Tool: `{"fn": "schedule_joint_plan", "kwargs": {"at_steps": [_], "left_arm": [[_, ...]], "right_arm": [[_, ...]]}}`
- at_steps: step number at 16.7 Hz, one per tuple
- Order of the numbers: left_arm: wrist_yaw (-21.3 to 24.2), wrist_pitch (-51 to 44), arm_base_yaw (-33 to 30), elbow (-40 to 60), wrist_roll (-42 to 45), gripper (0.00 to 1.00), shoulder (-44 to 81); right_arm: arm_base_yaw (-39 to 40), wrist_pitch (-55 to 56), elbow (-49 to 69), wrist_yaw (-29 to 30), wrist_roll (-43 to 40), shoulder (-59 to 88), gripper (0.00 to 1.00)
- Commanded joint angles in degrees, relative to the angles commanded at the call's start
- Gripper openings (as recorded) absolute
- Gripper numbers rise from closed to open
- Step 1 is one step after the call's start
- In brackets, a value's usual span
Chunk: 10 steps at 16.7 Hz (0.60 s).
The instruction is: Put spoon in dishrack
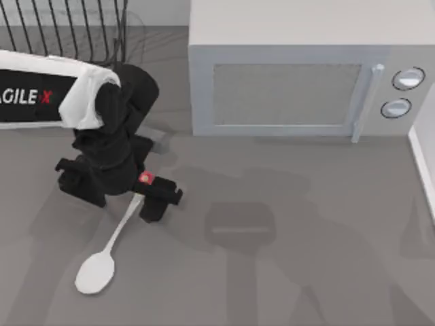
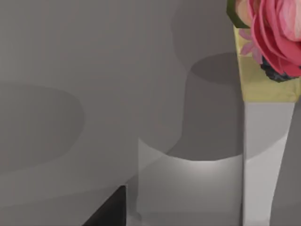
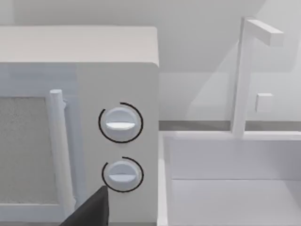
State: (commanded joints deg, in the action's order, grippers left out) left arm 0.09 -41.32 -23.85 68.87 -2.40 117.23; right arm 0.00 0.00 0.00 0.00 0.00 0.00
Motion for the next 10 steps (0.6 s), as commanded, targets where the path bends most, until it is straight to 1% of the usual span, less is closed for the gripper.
{"fn": "schedule_joint_plan", "kwargs": {"at_steps": [6, 7, 10], "left_arm": [[0.00, 0.00, 0.00, 0.00, 0.00, 0.00, 0.00], [-0.12, -1.76, 0.06, 0.95, 0.00, 0.00, -3.13], [-0.12, -3.90, -0.08, 3.10, 0.00, 0.00, -3.22]], "right_arm": [[0.00, 0.00, 0.00, 0.00, 0.00, 0.00, 1.00], [0.00, 0.00, 0.00, 0.00, 0.00, 0.00, 1.00], [0.00, 0.00, 0.00, 0.00, 0.00, 0.00, 1.00]]}}
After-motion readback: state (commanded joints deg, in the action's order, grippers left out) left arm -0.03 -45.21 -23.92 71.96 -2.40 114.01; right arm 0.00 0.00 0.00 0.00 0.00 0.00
